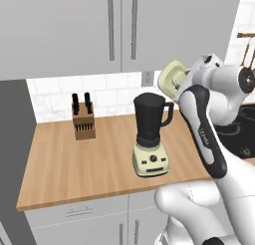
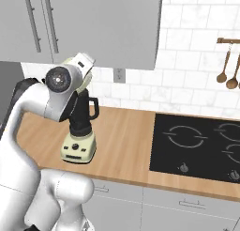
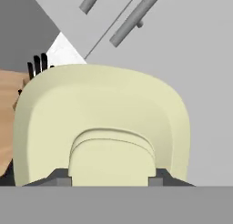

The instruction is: Close the lid blender by securely placing the lid on top.

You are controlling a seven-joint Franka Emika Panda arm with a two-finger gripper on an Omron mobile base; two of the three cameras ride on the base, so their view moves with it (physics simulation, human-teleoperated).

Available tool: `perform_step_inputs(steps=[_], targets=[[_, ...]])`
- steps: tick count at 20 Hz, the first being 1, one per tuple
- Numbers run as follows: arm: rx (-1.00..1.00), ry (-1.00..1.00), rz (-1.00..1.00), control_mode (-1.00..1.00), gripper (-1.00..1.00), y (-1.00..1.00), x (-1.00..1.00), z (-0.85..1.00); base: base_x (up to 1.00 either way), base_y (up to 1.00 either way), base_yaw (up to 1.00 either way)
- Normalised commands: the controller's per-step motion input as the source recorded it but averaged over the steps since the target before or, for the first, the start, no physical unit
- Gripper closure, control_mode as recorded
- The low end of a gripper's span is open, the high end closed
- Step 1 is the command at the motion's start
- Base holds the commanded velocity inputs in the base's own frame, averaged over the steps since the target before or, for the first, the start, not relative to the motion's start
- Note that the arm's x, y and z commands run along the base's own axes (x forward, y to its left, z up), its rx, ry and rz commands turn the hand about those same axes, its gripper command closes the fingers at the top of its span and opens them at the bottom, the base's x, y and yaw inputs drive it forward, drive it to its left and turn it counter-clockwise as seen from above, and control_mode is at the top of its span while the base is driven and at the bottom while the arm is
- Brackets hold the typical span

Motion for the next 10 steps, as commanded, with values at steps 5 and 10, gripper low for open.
perform_step_inputs(steps=[5,10], targets=[[0.0,0.44,-0.14,-1.0,1.0,0.57,0.16,0.33,0.0,0.0,0.0],[-0.08,0.13,-0.01,-1.0,1.0,0.0,0.13,-0.07,0.0,0.0,0.0]])
